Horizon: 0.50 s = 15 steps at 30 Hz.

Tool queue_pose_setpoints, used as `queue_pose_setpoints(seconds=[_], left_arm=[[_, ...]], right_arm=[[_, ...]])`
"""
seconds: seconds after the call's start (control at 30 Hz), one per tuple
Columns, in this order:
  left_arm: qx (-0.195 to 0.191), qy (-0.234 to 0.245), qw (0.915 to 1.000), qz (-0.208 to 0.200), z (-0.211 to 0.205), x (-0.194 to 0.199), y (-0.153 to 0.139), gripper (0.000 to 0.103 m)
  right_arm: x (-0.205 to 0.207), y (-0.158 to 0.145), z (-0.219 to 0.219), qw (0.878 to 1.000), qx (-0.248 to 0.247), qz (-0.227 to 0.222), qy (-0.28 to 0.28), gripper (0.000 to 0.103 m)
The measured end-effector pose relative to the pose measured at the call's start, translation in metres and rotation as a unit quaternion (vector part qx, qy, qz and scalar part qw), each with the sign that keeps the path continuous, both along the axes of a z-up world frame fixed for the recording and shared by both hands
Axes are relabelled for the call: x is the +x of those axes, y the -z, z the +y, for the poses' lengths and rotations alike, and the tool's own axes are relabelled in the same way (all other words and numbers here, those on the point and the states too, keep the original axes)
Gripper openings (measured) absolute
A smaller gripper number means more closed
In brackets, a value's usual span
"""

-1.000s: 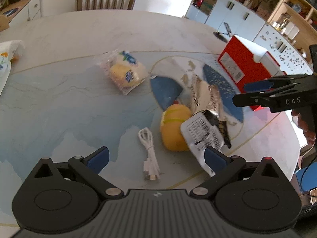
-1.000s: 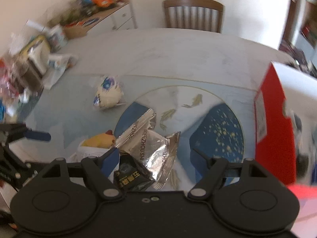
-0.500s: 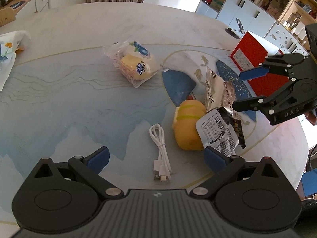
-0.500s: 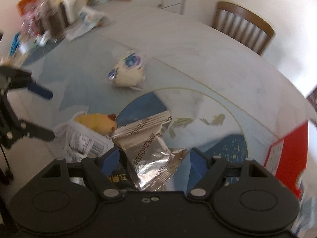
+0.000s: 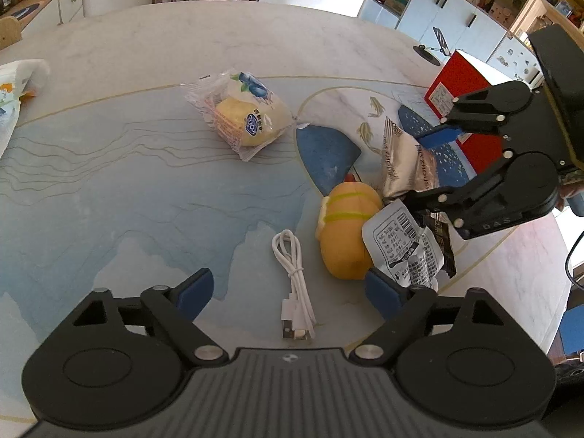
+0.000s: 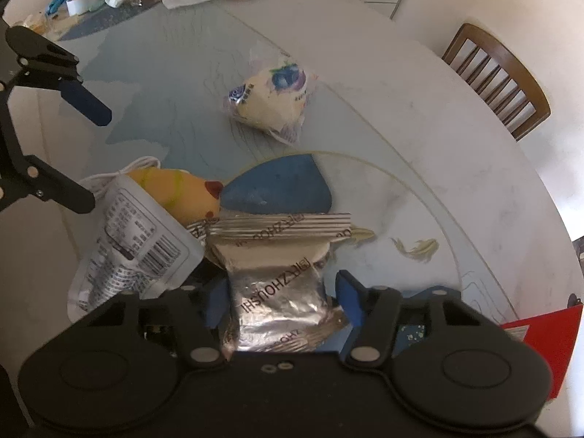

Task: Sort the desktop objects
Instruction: 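Grasp the silver foil packet with right tool while left tool grasps the white USB cable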

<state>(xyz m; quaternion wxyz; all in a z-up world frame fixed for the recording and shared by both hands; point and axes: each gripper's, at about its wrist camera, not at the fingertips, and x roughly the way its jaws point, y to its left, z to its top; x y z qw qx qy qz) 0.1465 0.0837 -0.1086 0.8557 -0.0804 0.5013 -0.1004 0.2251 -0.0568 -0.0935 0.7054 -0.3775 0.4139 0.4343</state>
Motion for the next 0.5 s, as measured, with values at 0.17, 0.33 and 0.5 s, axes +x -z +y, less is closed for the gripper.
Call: queue_pose_setpoints(seconds=[0.17,0.33,0.5], left_arm=[[0.003,0.008,1.0000,0.000,-0.004,0.002,0.002,0.079],[0.013,0.019,0.9997,0.000,-0.008,0.004,0.005,0.069],[0.028,0.030,0.9991,-0.003,-0.011,0.006,0.008,0.059]], right_arm=[[0.005,0.008,0.003,1.000,-0.007,0.011,0.009,0.053],[0.014,0.011,0.000,0.999,-0.004,0.026,0.033,0.052],[0.019,0.011,-0.003,0.998,-0.002,0.032,0.052,0.052]])
